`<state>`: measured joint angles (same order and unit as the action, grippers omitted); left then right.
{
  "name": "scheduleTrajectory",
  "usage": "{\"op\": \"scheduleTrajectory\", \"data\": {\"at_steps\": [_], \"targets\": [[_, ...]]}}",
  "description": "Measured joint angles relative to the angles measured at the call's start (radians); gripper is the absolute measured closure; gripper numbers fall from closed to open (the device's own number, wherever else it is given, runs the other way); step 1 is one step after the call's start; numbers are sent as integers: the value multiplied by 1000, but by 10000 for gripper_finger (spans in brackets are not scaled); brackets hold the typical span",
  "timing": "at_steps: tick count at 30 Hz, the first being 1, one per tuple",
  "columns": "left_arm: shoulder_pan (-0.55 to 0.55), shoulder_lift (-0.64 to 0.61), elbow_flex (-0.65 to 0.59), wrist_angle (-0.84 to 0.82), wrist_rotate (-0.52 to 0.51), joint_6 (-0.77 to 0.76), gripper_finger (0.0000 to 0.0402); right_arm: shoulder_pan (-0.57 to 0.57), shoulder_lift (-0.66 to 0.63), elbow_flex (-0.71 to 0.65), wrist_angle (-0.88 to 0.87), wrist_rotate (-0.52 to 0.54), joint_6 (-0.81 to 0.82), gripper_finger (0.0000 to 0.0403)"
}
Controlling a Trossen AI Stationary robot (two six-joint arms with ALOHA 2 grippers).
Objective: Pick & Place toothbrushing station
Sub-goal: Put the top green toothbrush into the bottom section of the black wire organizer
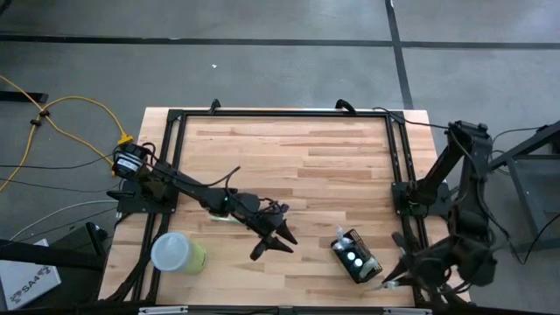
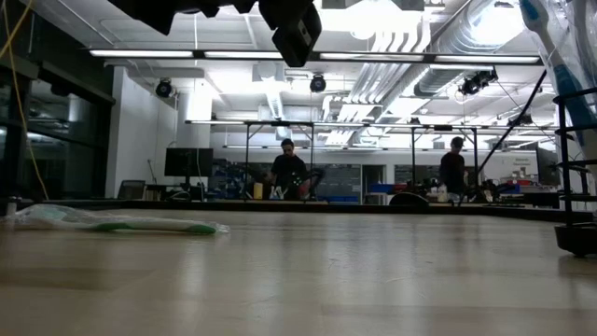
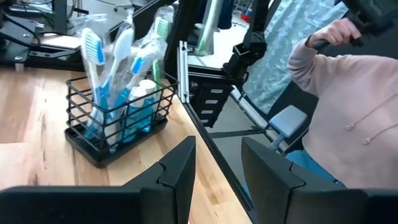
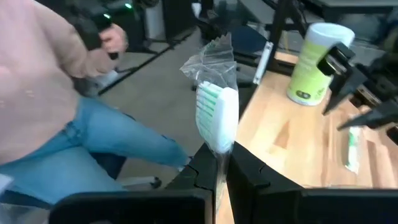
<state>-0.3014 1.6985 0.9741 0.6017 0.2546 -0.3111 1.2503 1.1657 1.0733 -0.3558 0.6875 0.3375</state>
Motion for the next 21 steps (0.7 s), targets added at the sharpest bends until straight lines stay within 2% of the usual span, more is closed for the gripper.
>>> {"op": "scheduleTrajectory", "data": {"at_steps": [9, 21], "targets": [[-13, 0, 0, 24, -1, 0, 276, 0, 62, 0, -58, 127, 124, 395], [-31, 0, 0, 27, -2, 0, 276, 0, 66, 0, -174, 148, 280, 395]]}}
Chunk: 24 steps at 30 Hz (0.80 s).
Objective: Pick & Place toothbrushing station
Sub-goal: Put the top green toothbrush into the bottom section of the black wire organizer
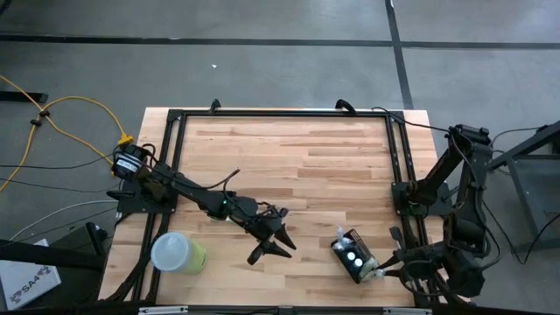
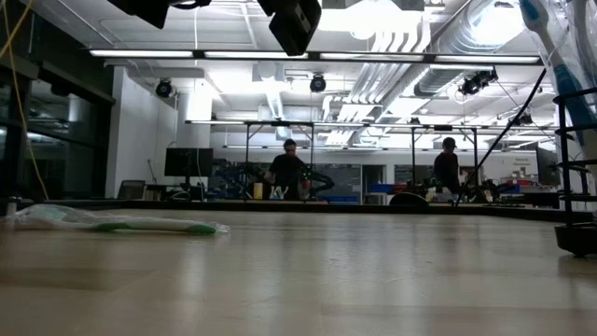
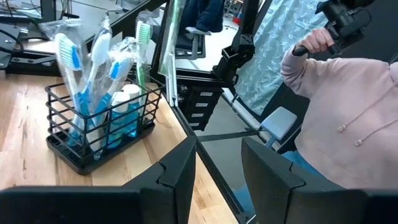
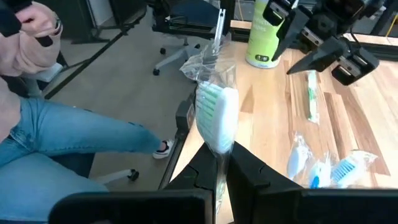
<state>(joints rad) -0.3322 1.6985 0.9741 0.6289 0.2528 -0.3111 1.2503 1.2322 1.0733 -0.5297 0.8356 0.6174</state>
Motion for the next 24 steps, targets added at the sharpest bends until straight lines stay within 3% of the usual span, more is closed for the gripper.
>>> {"op": "scheduleTrajectory", "data": {"at_steps": [15, 24], "targets": [[-14, 0, 0, 4, -23, 0, 276, 0, 86, 0, -101, 11, 138, 395], [-14, 0, 0, 8, -23, 0, 276, 46, 158, -10, -120, 99, 274, 395]]}}
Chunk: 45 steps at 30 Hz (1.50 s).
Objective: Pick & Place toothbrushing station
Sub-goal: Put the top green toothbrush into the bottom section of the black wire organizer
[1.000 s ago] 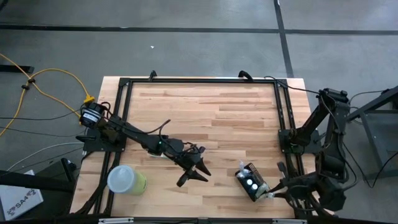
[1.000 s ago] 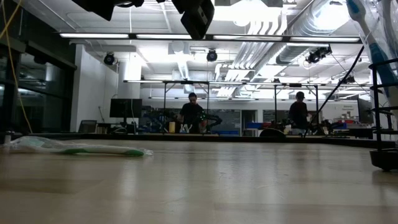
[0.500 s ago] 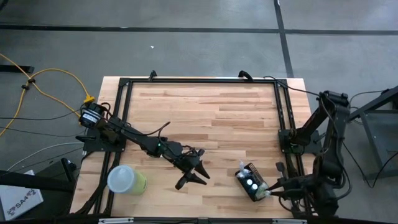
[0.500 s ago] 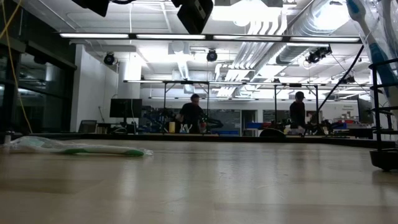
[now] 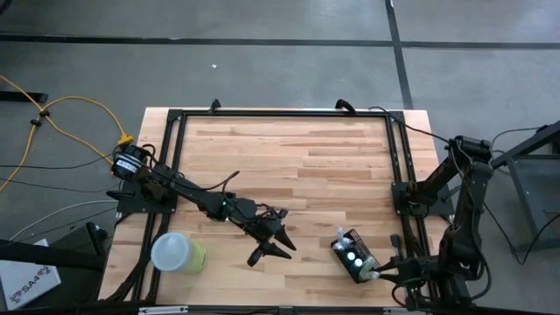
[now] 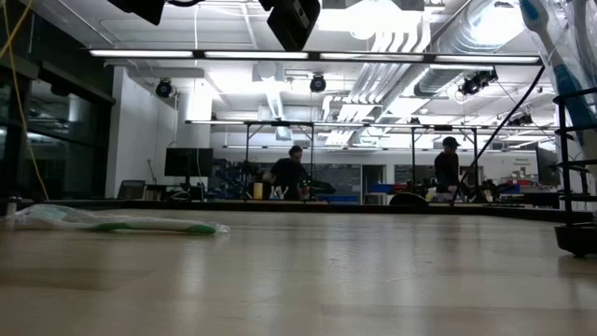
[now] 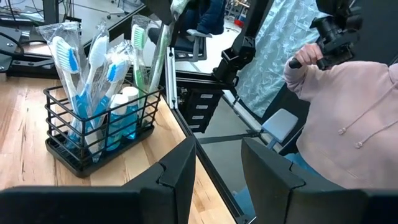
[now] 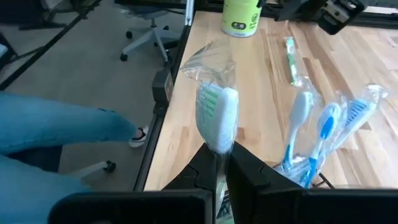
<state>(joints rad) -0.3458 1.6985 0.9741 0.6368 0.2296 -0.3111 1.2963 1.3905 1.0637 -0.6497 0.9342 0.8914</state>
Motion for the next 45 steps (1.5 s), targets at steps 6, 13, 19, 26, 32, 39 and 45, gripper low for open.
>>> {"op": "scheduleTrajectory", "data": {"at_steps": [6, 13, 19, 26, 32, 39, 45], "targets": [[0, 0, 0, 1, -3, 0, 276, 27, 39, 0, -47, 37, 119, 391], [0, 0, 0, 8, -23, 0, 276, 27, 109, -1, -116, 34, 228, 395], [0, 0, 0, 14, -23, 0, 276, 27, 148, -1, -133, 36, 292, 394], [0, 0, 0, 18, -22, 0, 276, 27, 156, -1, -133, 36, 344, 367], [0, 0, 0, 18, -22, 0, 276, 26, 156, -1, -133, 33, 373, 333], [0, 0, 0, 19, -21, 0, 276, 26, 156, -1, -131, 30, 373, 303], [0, 0, 0, 23, -21, 0, 276, 26, 139, -1, -124, 17, 366, 284]]}}
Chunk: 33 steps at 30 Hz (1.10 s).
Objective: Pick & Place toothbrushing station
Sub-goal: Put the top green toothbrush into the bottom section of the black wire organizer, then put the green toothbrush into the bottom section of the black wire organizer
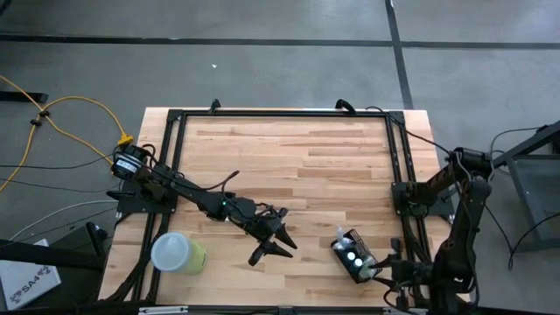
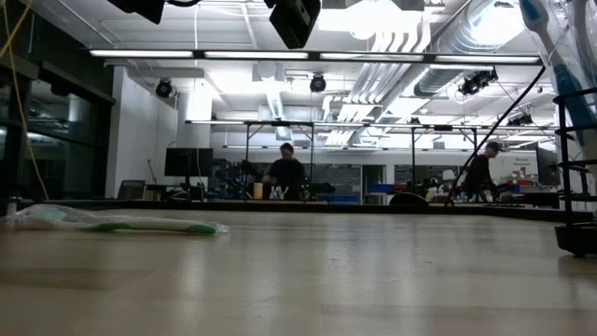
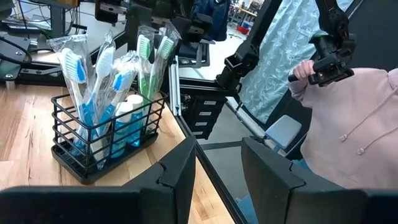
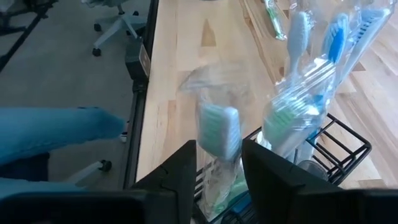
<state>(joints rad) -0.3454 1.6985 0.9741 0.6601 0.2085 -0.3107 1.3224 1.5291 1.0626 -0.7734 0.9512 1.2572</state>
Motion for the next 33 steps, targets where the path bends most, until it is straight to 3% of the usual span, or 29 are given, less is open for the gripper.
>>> {"op": "scheduleTrajectory", "data": {"at_steps": [29, 33], "targets": [[0, 0, 0, 0, 0, -3, 276, 0, -218, 0, -7, -148, -159, 292], [0, 0, 0, -11, 0, -73, 276, 0, -271, 0, -5, -172, -163, 292]]}}
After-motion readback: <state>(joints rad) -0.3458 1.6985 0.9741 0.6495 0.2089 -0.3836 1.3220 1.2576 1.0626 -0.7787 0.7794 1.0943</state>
